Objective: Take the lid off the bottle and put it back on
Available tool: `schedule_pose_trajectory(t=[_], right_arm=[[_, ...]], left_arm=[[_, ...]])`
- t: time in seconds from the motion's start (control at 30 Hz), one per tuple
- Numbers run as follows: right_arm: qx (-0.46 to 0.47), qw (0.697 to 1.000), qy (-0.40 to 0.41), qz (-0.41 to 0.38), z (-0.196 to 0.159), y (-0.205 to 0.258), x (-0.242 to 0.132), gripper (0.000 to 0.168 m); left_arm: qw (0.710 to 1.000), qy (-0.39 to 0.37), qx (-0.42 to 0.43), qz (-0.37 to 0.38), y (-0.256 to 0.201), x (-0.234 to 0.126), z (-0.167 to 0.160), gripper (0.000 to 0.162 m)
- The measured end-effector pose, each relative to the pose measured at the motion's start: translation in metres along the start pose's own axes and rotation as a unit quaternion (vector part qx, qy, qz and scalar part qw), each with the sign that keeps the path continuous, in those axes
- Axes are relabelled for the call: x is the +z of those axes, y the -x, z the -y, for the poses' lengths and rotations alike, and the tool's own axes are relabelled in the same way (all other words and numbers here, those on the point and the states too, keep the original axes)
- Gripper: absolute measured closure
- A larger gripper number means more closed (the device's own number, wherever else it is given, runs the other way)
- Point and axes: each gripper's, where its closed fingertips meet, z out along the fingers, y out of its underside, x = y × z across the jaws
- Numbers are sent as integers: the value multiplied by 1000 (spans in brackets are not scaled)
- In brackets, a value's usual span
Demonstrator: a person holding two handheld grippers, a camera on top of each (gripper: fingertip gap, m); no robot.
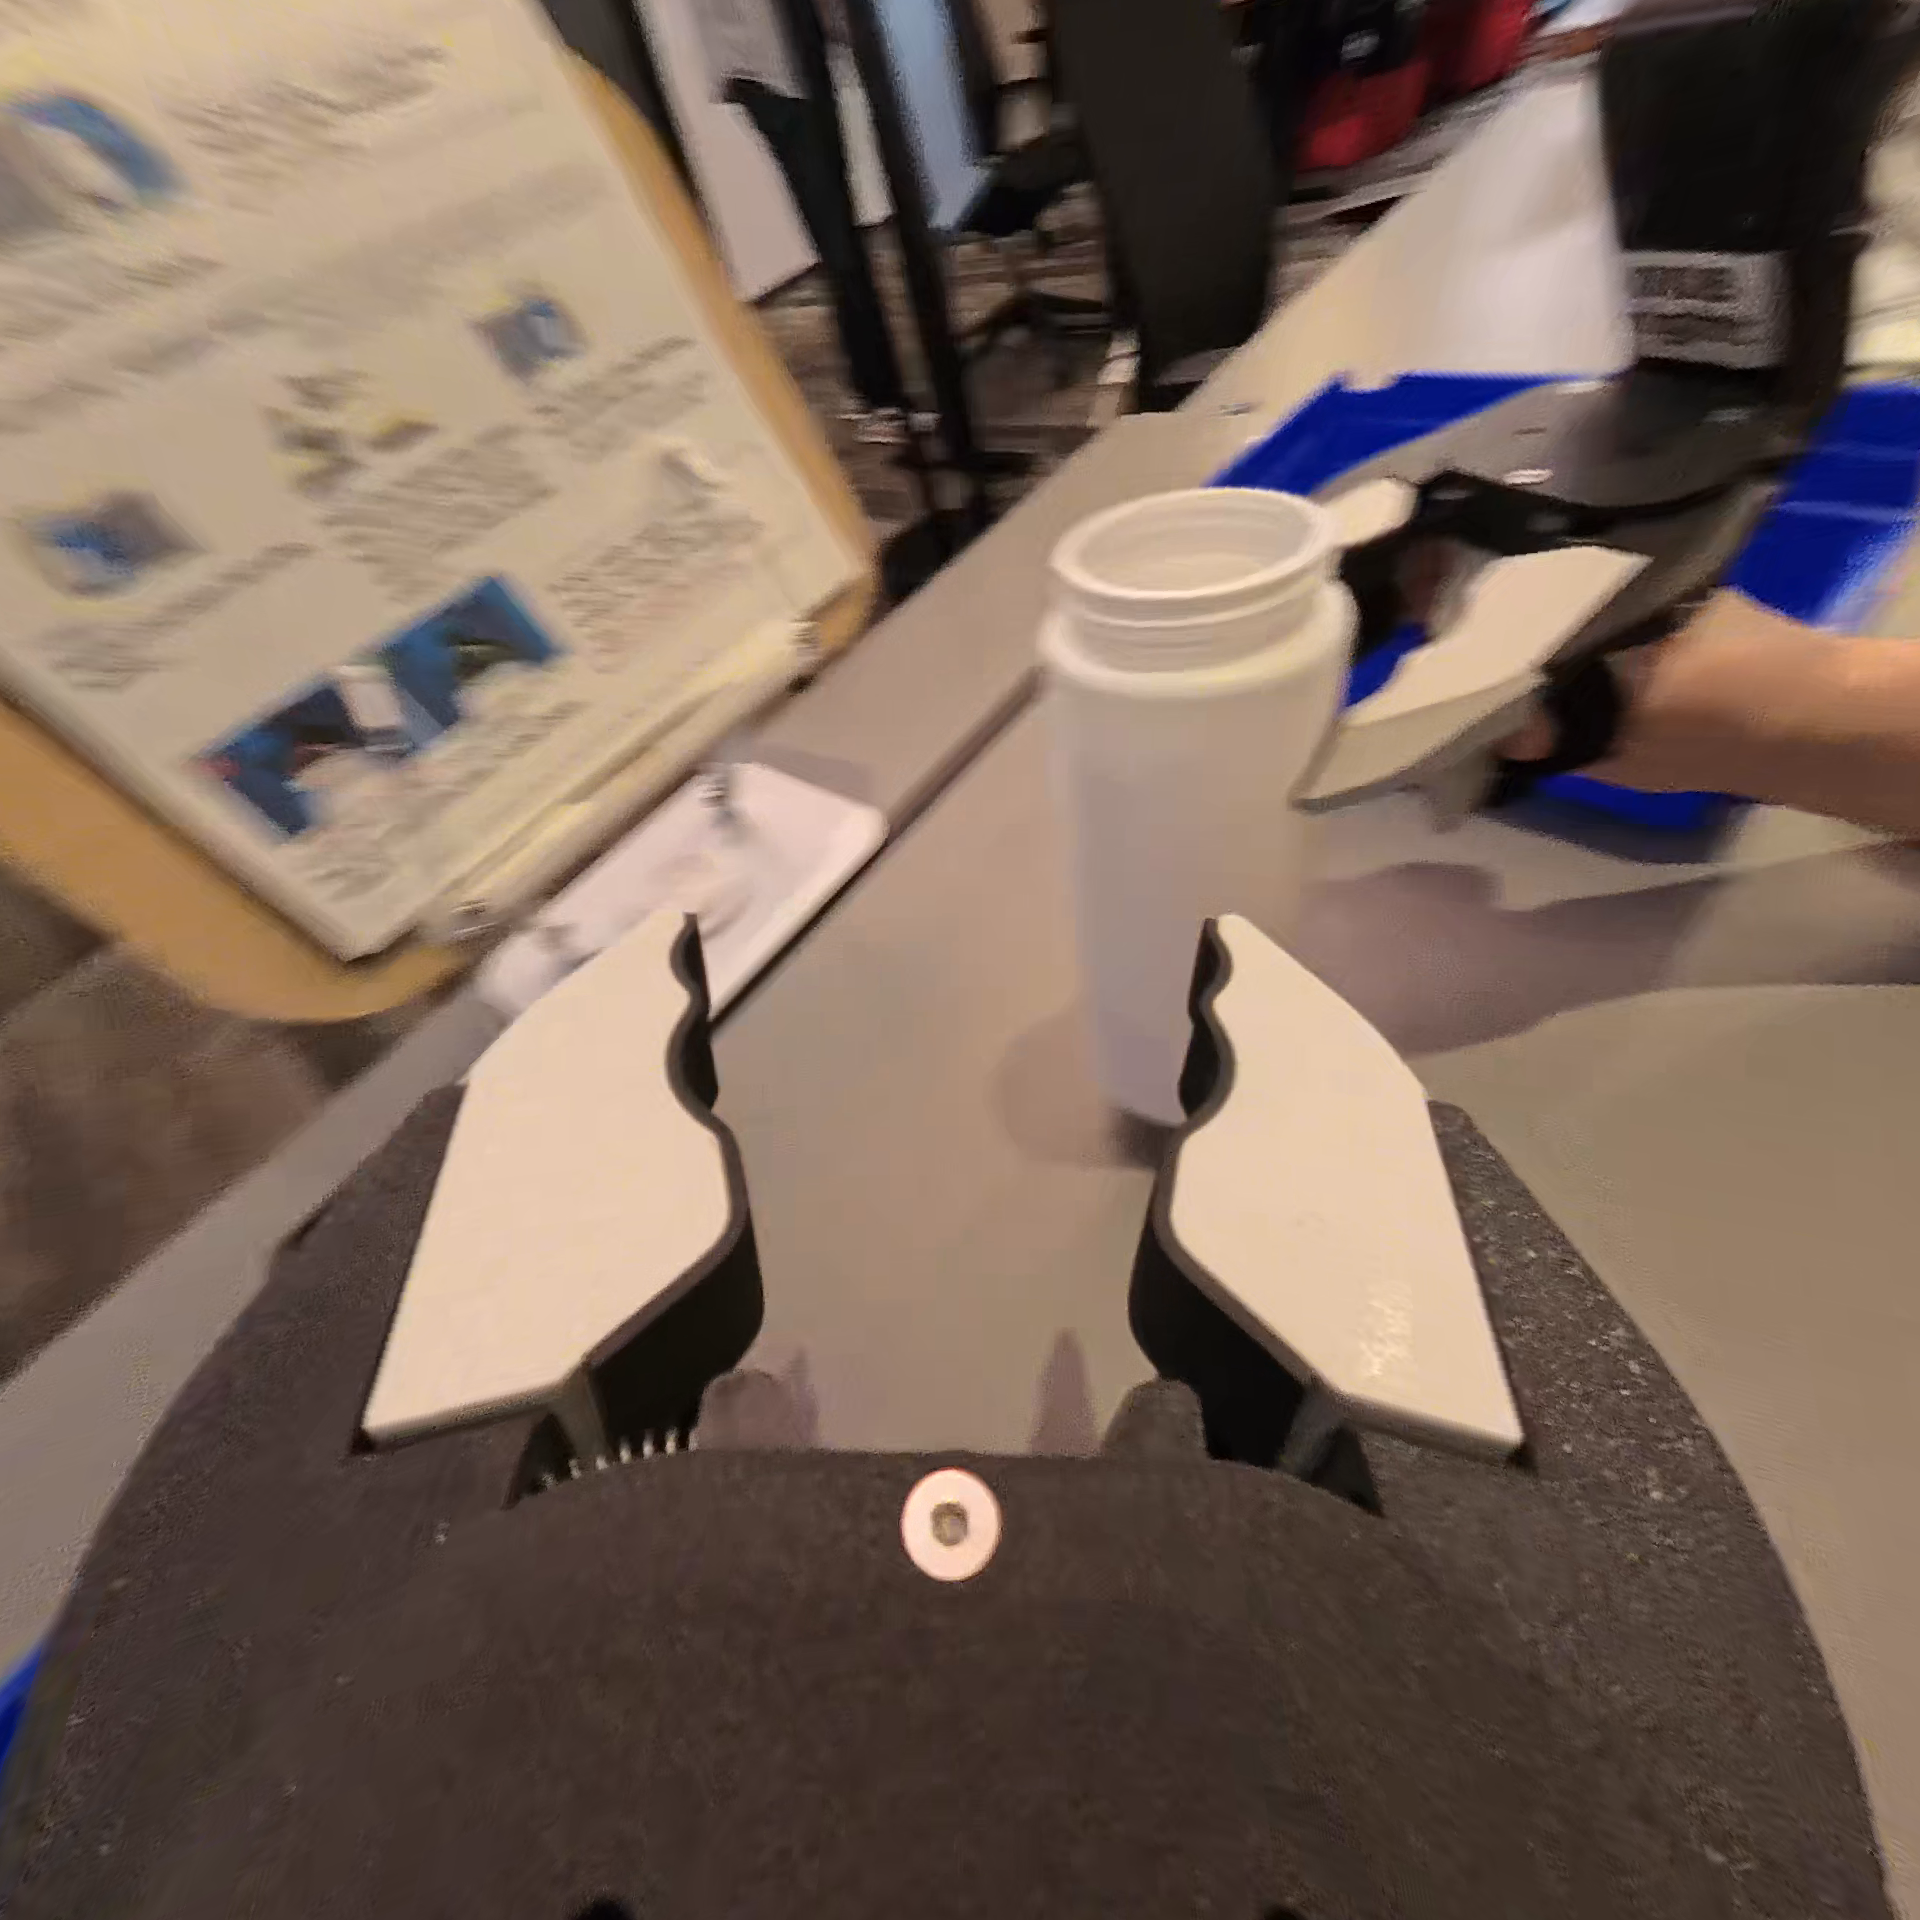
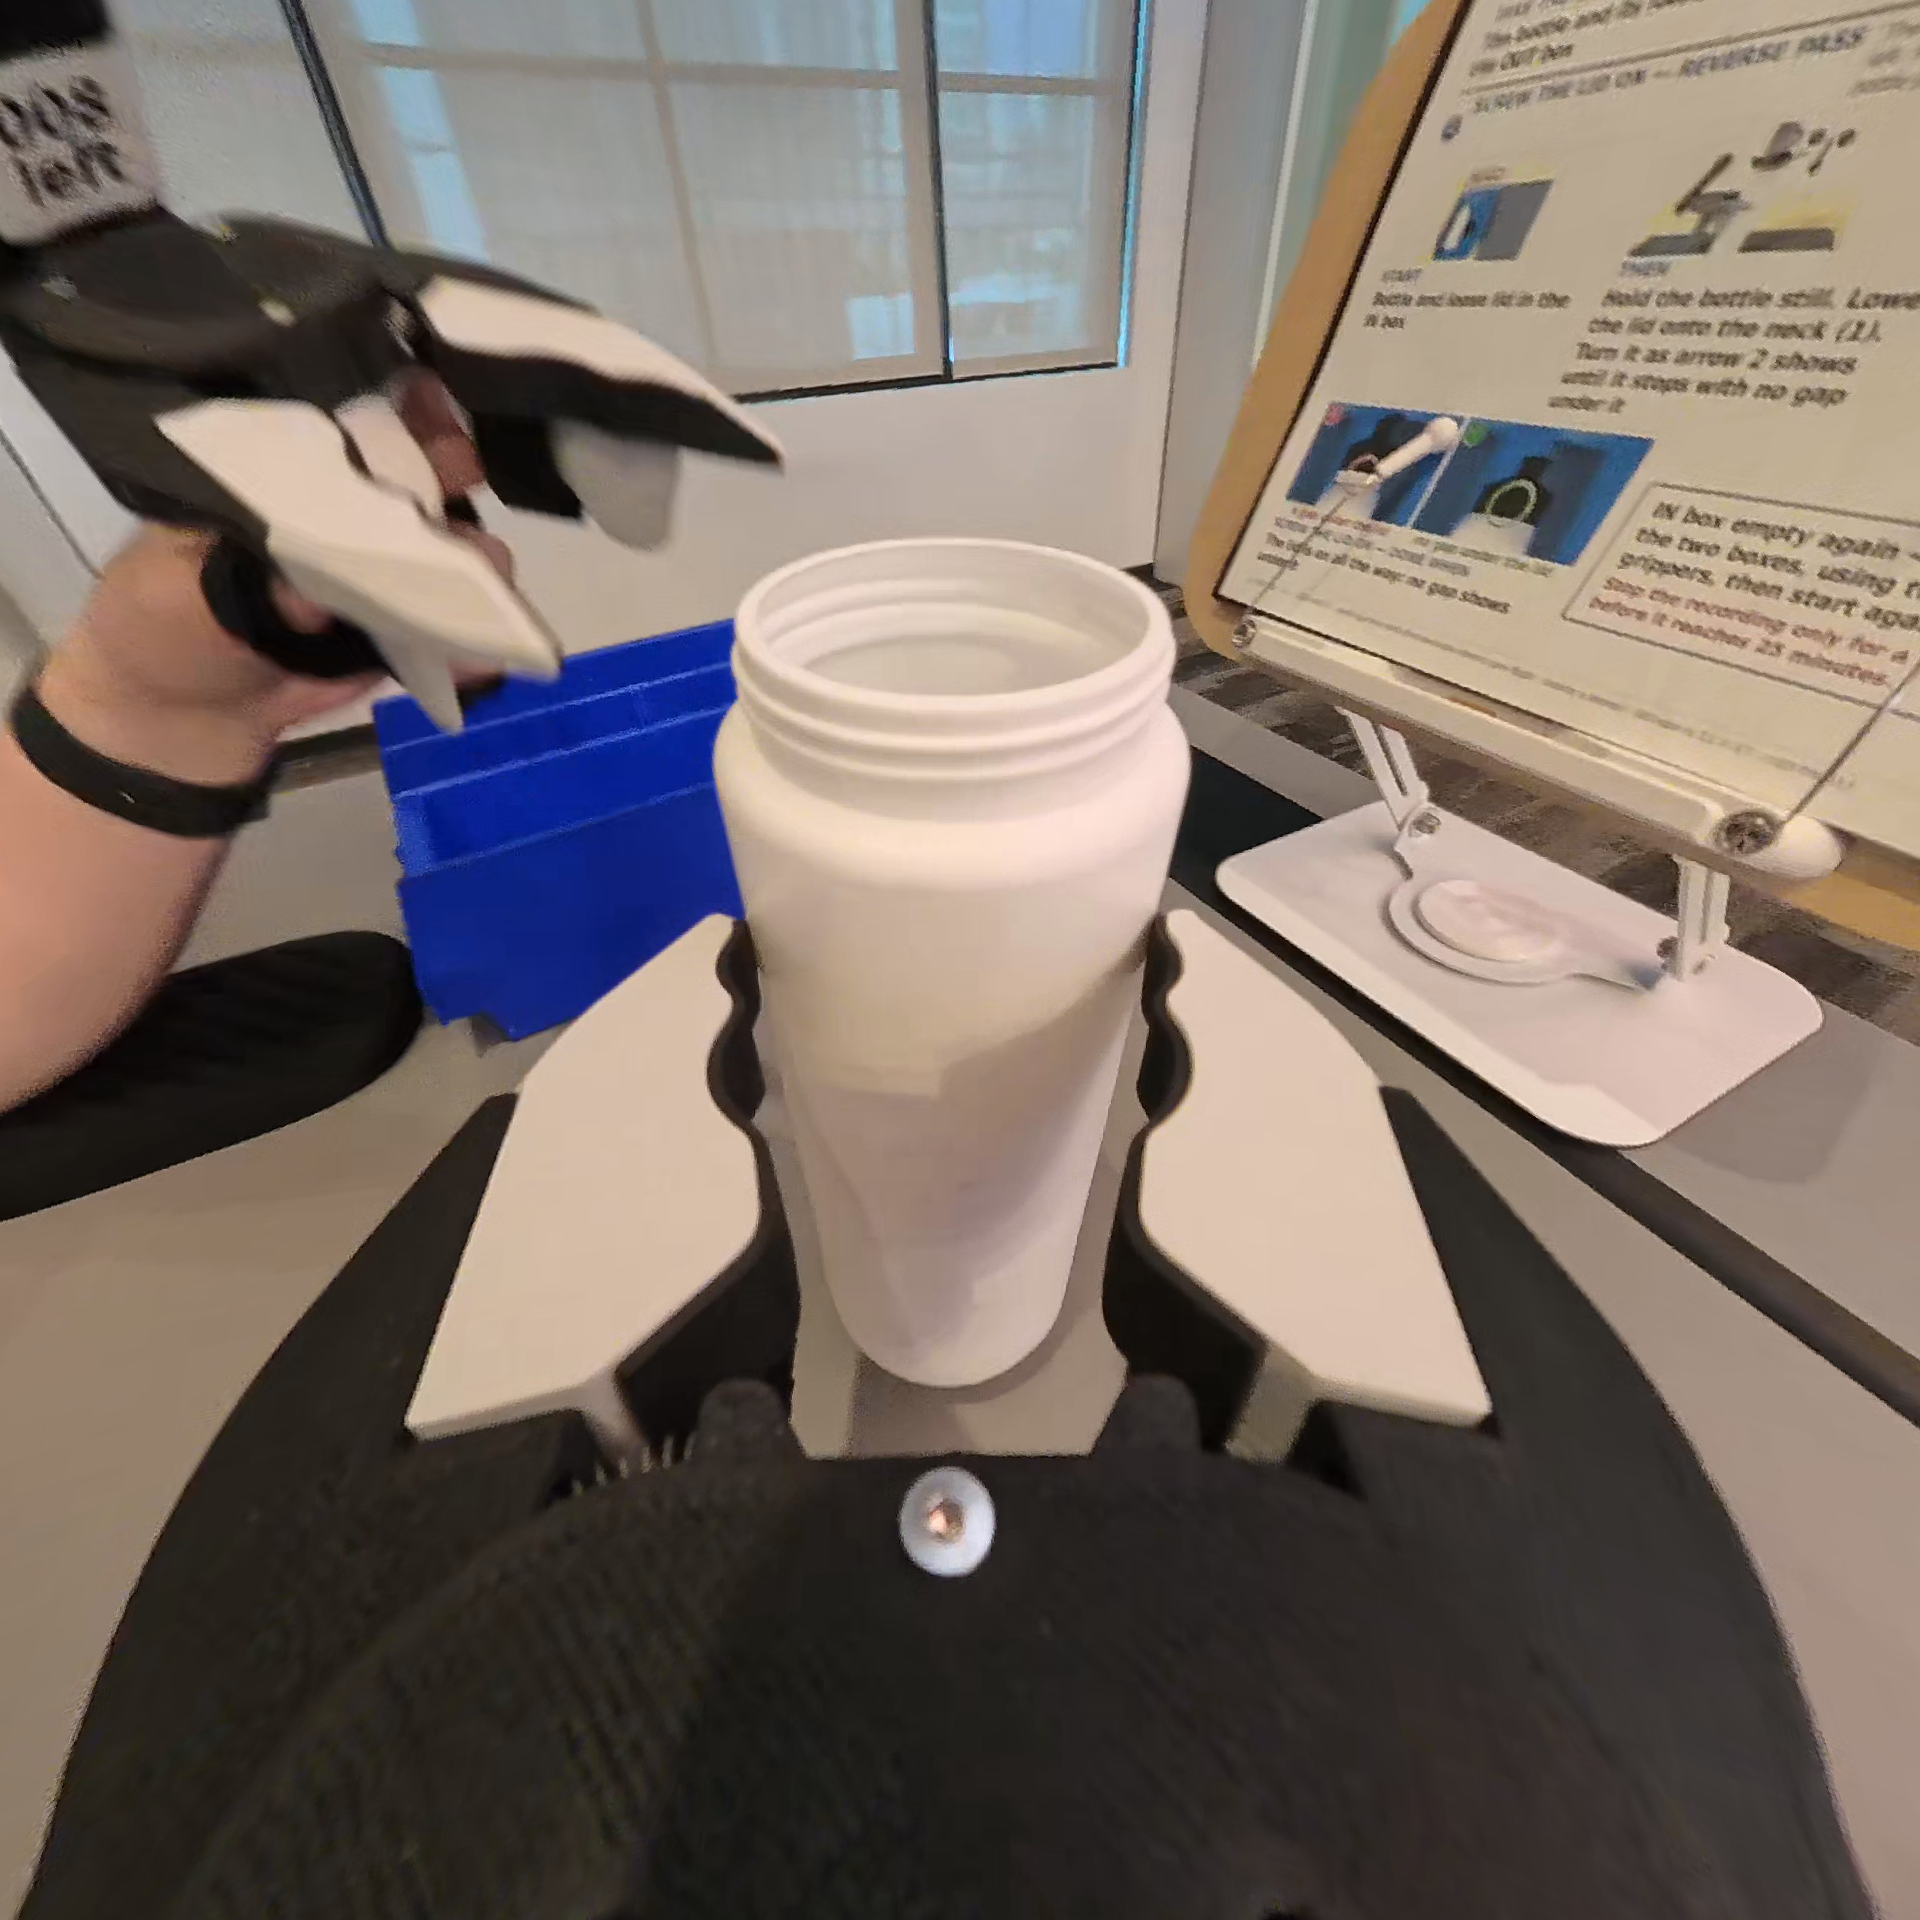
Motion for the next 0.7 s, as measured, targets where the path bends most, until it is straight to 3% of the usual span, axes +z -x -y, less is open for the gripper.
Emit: schedule_pose_trajectory(t=[0.07, 0.2, 0.3, 0.47, 0.7], right_arm=[[-10, 1000, 2, 1, -7, 2, 6, 95], [-43, 999, 9, 11, -18, 8, 14, 95], [-45, 999, 8, 15, -22, 10, 17, 95], [-34, 999, 7, 22, -23, 9, 14, 95], [-20, 999, -25, 22, -7, 9, 7, 89]], left_arm=[[996, 17, 27, 83, 38, -24, -10, 87], [969, 113, 44, 217, 111, -62, -59, 84], [959, 220, -24, 176, 125, -65, -119, 67], [953, 251, -107, 134, 139, -46, -184, 75], [937, 321, -111, 87, 125, -26, -231, 72]])
